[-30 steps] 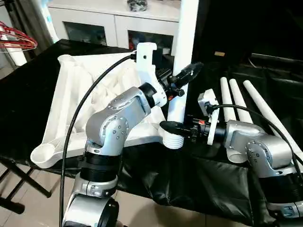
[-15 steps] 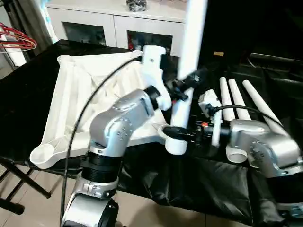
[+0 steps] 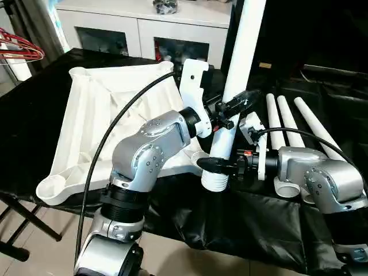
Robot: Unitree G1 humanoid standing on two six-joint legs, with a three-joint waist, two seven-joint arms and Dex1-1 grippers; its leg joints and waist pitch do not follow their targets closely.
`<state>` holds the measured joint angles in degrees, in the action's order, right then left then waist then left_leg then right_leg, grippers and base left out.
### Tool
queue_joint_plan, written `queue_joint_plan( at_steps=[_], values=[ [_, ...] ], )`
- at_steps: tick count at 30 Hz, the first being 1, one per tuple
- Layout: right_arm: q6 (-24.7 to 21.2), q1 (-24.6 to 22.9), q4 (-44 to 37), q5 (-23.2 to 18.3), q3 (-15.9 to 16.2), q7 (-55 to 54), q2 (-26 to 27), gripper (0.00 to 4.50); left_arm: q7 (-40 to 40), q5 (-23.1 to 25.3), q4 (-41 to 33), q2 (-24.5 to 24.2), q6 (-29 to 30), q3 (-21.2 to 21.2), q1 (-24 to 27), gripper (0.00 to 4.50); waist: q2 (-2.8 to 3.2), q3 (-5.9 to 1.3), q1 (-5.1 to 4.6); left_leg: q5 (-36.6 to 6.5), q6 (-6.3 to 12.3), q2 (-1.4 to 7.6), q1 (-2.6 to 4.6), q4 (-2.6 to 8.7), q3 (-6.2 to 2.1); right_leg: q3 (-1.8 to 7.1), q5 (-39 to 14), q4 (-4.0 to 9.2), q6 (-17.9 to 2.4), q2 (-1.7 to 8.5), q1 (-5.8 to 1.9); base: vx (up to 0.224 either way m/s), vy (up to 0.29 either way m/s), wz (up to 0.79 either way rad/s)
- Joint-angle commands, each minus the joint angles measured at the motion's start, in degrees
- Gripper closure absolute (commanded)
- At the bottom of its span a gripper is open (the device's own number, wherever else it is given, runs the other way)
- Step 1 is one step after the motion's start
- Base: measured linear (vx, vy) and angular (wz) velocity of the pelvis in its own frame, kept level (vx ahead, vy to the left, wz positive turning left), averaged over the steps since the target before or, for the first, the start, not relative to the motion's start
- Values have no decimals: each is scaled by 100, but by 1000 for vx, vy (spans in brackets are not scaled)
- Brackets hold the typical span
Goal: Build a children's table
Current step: Pick table leg
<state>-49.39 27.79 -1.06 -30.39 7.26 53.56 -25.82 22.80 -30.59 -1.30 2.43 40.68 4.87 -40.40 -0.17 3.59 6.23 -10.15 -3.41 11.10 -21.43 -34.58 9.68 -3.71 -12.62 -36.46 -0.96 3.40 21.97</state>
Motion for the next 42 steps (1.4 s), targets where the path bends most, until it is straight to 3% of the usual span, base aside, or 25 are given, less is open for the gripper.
queue_joint_plan(
  at_steps=[1, 8, 16, 18, 22, 24, 26, 28, 31, 34, 37, 42],
  values=[
    [-54, 104, 23, -35, -62, -35, -14, 188, 54, 12, -67, -5, -85, 43, -54, 268, -61, -453, -7, -294, 227, 185, 42, 292, -44, 301, 177, 396, -1272, 418, -358, 0, 0, 0],
    [-152, 117, 65, -79, -81, -93, 18, 252, 132, 15, -52, -27, -94, 35, -75, 268, -66, -453, -7, -296, 210, 185, 42, 295, -44, 301, 166, 396, -1258, 418, -359, 0, 0, 0],
    [-99, 101, 98, -69, -100, -171, 100, 257, 32, 46, -1, -36, 13, -1, -102, 268, -52, -452, -1, -302, 191, 183, 39, 297, -49, 298, 139, 396, -1243, 419, -356, 0, 0, 0],
    [-35, 89, 112, -41, -109, -261, 156, 257, 109, 43, 1, -86, 26, 19, -110, 198, -48, -453, -1, -300, 177, 185, 41, 299, -49, 297, 148, 395, -1246, 421, -351, 0, 0, 0],
    [59, 61, 167, 19, -142, -431, 250, 257, 88, -11, -55, -47, -38, -63, -111, 193, -31, -454, -5, -341, 133, 182, 46, 300, -49, 295, 106, 401, -1253, 421, -348, 0, 0, 0],
    [81, 44, 187, 41, -169, -527, 308, 257, 286, -346, -192, -38, 192, -143, -113, 156, -23, -455, -1, -319, 118, 180, 46, 299, -48, 298, 175, 390, -1268, 421, -353, 0, 0, 0],
    [201, 6, 196, 43, -248, -619, 401, 257, 234, -521, -282, 42, 173, -330, -138, 150, -28, -451, 1, -343, 109, 176, 41, 302, -47, 295, 182, 388, -1296, 417, -354, 0, 0, 0],
    [341, -25, 209, 91, -299, -715, 458, 257, 227, -393, -311, -36, -17, -363, -153, 150, -27, -457, 3, -350, 113, 181, 39, 305, -50, 295, 196, 392, -1309, 427, -353, 0, 0, 0],
    [560, -44, 272, 204, -348, -894, 536, 257, 260, -253, -346, -205, -227, -420, -108, 150, -31, -446, 0, -373, 88, 186, 43, 314, -51, 294, 93, 400, -1246, 427, -348, 0, 0, 0],
    [1052, 76, 633, 498, -507, -1443, 706, 257, 726, 285, -496, -962, -445, -54, 234, 150, -36, -443, -32, -406, 23, 178, 53, 333, -52, 291, -152, 407, -1089, 425, -318, 0, 0, 0],
    [1214, 92, 816, 680, -470, -1557, 638, 257, 1095, 630, -547, -1620, -471, 297, 624, 150, 7, -433, -64, -477, -69, 176, 69, 349, -55, 289, -359, 414, -957, 411, -297, 0, 0, 0],
    [1380, 68, 991, 848, -476, -1676, 633, 257, 1602, 978, -470, -2220, -847, 657, 1016, 150, 10, -431, -114, -566, -127, 175, 76, 363, -41, 297, -301, 401, -1012, 402, -281, 0, 0, 0]
  ],
)
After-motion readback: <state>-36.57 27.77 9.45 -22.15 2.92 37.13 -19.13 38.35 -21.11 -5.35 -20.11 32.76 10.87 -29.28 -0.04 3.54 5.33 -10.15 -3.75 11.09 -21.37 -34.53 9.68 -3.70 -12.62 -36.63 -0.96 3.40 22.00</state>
